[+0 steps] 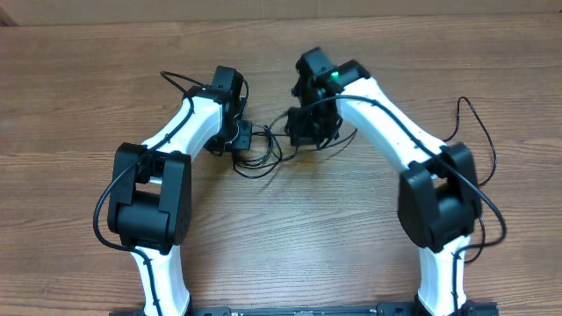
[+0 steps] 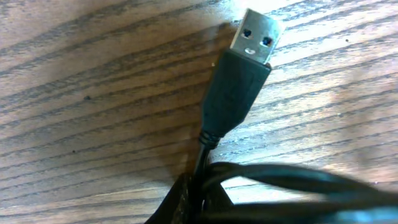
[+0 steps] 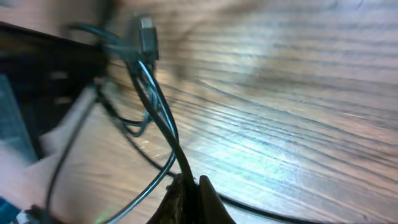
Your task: Untangle cables
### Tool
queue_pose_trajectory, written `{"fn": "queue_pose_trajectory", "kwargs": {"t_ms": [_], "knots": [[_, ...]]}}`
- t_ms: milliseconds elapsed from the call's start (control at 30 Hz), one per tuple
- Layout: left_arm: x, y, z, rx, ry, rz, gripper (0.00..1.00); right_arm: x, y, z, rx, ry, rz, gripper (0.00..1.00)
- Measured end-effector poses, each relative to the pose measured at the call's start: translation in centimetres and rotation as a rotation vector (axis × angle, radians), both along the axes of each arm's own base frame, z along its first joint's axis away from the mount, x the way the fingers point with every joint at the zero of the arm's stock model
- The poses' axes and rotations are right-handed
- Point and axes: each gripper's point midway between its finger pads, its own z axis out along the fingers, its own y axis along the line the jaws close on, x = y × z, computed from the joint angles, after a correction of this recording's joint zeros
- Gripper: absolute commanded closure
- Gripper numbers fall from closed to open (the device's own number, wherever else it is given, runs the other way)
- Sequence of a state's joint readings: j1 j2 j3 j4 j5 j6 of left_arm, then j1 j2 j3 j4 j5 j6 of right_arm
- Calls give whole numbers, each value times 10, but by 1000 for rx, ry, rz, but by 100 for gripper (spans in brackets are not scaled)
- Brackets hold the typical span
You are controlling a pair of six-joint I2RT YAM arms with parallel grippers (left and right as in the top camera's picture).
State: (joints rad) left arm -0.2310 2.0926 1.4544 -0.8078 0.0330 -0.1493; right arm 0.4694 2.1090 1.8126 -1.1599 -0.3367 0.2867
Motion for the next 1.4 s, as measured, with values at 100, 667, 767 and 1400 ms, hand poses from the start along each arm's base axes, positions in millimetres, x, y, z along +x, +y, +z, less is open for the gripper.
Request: {"fn": "queue_pose_trajectory", "kwargs": {"t_ms": [100,667,767,1400], "knots": [[0,0,0,0,-1,0,90,-1,-1,23,24,-39,-2,96],[6,19,0,60,-22,31,88,3,-29,84,59,-151,-67,64],[6,20,0,61,-22,31,88,-5,-21,76,53,-131,-54,46],[7,21,0,68,-24,32,85,-14,19,-8,2,-58,54,41]]}}
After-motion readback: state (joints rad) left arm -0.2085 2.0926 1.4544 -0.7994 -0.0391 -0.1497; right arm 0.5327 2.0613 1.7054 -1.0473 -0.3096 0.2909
